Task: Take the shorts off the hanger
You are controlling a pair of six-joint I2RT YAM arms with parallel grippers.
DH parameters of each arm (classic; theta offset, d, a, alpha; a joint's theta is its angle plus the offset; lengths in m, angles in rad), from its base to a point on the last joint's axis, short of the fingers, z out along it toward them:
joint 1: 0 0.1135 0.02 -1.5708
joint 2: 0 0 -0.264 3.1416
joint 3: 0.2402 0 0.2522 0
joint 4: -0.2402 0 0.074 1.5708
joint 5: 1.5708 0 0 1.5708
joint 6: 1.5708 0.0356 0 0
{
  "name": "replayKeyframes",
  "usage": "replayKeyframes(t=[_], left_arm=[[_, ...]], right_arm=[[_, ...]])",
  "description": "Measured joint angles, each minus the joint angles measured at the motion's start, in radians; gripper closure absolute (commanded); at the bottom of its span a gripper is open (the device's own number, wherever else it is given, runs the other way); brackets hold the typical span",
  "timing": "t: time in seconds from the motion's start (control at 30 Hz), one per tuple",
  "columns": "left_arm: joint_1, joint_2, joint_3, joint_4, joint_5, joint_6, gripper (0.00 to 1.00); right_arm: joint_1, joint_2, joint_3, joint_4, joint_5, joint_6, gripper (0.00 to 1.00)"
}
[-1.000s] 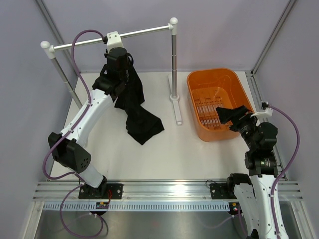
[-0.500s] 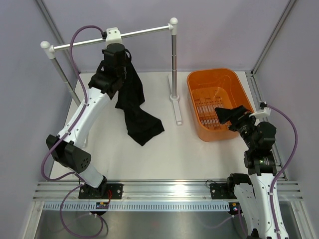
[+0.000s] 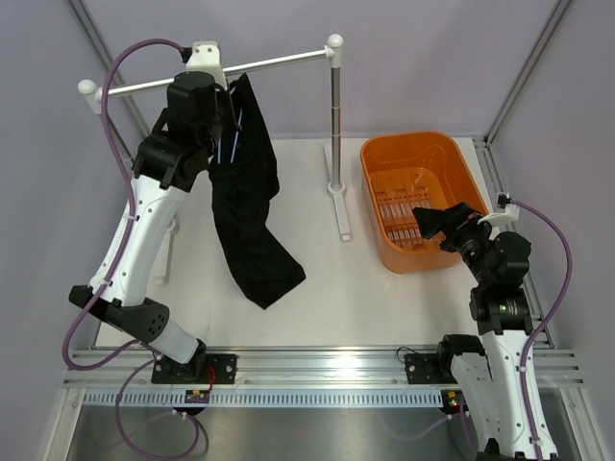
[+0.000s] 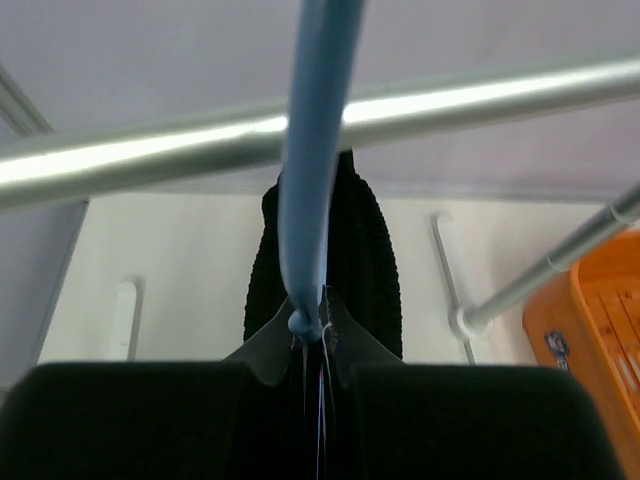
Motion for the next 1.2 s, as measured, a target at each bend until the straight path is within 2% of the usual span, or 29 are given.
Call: replayKeyframes(t=[0.23, 0.33, 0.4, 0.53, 0.6, 0.77, 1.03, 1.2], left_arm=[[-0.001, -0.069, -0.172, -0.064, 0.169, -0.014, 1.00], [-0.014, -0.114, -0.273, -0.060, 0.232, -0.014, 1.00], [-0.039, -0.157, -0.354, -0.053, 0.264, -0.014, 1.00], [-0.112, -0.237, -0.478, -0.049, 0.301, -0.013, 1.00], [-0.149, -0.281, -0.537, -0.035, 0.313, -0.013, 1.00], [-0.209, -0.392, -0.671, -0.004, 0.346, -0.014, 1.00], [-0.255, -0.475, -0.747, 0.011, 0.353, -0.014, 1.00], [-0.271, -0.497, -0.764, 0.014, 0.353, -0.014, 1.00]], right_arm=[[0.001, 0.014, 0.000, 0.002, -0.059, -0.037, 0.00], [0.005, 0.063, 0.011, 0.000, -0.132, -0.055, 0.09], [0.034, 0.123, 0.044, -0.012, -0.160, -0.072, 0.09], [0.209, 0.218, 0.111, -0.051, -0.107, -0.114, 0.08], [0.323, 0.249, 0.143, -0.066, -0.075, -0.122, 0.10], [0.515, 0.353, 0.233, -0.079, 0.034, -0.128, 0.14], [0.795, 0.599, 0.411, -0.106, 0.258, -0.128, 0.20], [0.913, 0.787, 0.552, -0.123, 0.386, -0.127, 0.20]])
